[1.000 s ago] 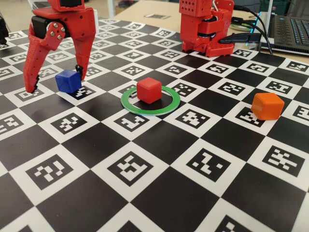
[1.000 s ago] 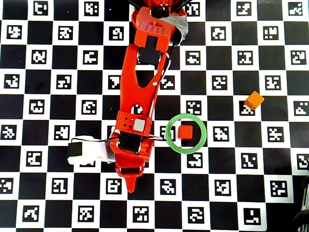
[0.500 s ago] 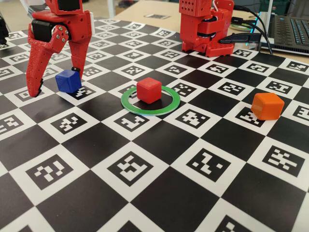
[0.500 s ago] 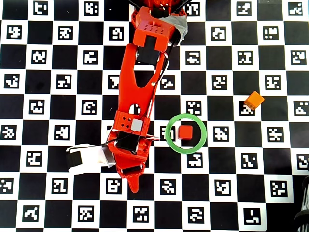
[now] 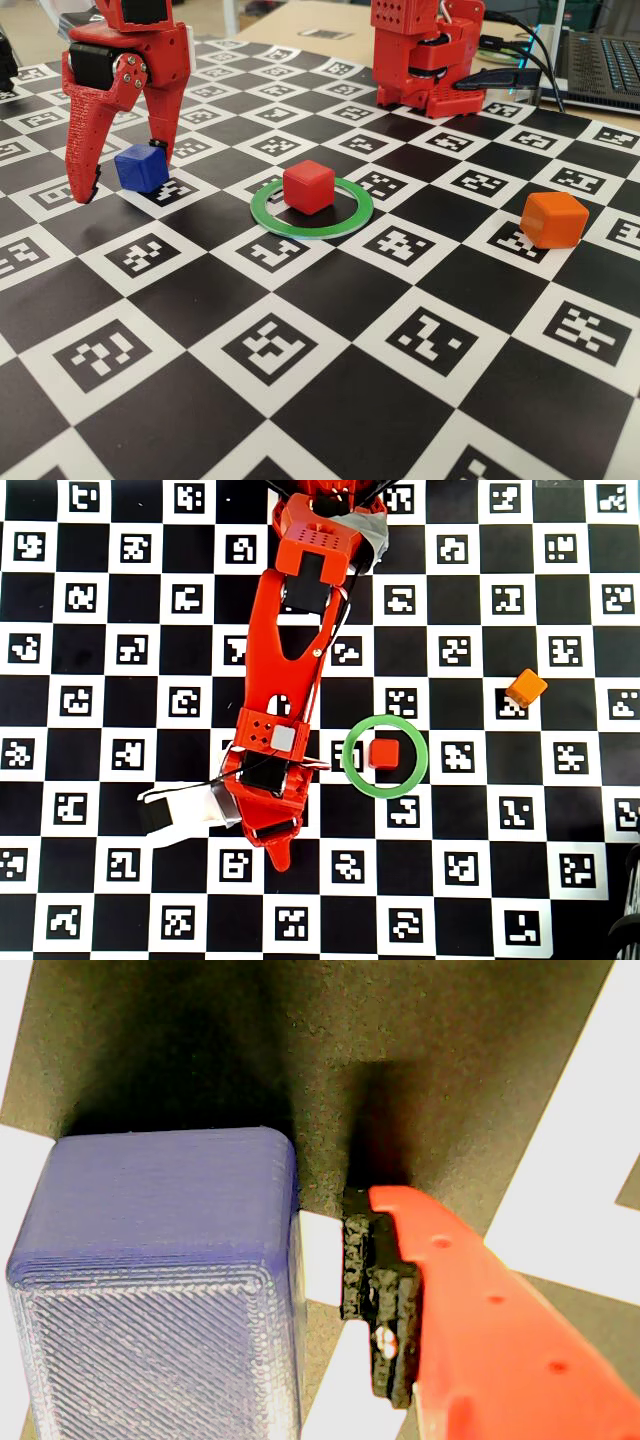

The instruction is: Grab the red cube then put it in the green circle then put the blue cube on top and finally the orange cube on top

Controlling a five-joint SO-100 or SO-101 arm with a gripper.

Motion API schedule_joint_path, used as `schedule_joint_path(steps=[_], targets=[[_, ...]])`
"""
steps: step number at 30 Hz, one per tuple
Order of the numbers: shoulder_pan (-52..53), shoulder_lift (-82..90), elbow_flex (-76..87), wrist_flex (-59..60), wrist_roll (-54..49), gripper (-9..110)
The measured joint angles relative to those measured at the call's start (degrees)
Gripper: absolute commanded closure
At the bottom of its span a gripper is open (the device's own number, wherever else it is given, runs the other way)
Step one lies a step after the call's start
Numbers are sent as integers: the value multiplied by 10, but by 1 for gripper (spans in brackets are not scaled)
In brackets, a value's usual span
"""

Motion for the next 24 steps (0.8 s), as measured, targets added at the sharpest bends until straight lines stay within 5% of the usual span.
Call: schedule_joint_path(steps=[9,24], targets=[[0,0,0,0,18,90],[-11,-1,-92,149,50,94]])
